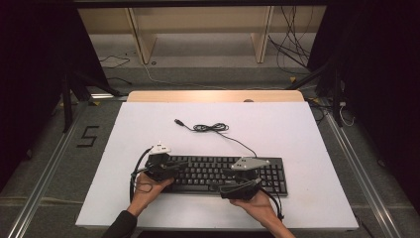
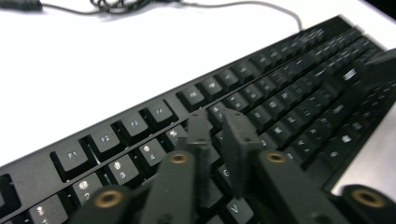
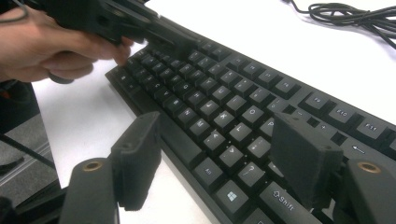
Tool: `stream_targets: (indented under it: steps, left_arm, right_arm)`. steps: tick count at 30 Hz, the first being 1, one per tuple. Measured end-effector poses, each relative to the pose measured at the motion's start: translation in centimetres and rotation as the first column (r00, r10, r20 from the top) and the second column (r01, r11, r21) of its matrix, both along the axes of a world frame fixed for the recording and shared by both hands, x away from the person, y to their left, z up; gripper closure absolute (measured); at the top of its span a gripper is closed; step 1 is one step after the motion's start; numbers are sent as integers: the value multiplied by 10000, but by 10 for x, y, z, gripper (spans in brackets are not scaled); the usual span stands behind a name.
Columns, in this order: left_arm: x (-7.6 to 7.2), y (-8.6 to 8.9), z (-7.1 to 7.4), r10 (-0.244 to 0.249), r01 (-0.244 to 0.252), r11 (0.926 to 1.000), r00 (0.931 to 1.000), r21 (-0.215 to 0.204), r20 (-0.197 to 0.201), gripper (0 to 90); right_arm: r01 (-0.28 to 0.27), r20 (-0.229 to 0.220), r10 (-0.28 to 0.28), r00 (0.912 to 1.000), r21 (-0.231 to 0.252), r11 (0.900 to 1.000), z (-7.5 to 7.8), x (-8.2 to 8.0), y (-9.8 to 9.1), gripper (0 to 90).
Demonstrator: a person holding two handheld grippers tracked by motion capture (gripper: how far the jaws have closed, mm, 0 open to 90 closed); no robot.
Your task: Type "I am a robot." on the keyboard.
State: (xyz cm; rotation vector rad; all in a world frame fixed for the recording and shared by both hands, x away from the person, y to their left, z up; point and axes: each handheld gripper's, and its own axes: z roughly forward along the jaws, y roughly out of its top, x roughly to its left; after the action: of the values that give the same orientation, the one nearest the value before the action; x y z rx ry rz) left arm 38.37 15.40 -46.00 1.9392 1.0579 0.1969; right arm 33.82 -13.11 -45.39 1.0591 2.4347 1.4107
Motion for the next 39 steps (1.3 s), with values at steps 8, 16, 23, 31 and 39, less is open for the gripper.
stream_targets:
  steps: [8,16,23,31,39]
  left_arm:
    - [-10,7,8,-330,358,9957,9989,-855,348,522]
    - [-23,15,10,-233,344,9901,9963,-1360,823,398]
    - [-33,30,8,72,125,9857,9932,-1678,1163,355]
    - [-42,38,7,200,67,9833,9893,-1821,1444,325]
    - [-50,41,4,146,137,9846,9871,-1743,1596,314]
  right_arm:
    - [43,14,-43,10000,-29,10000,-2,2,0,347]
    - [28,8,-28,10000,-100,9999,-3,4,0,392]
    - [269,-115,-274,9996,-450,9986,-6,7,1,473]
    - [352,-239,-369,9990,-668,9971,-11,11,3,666]
    - [219,-241,-239,9994,-797,9966,-13,14,7,830]
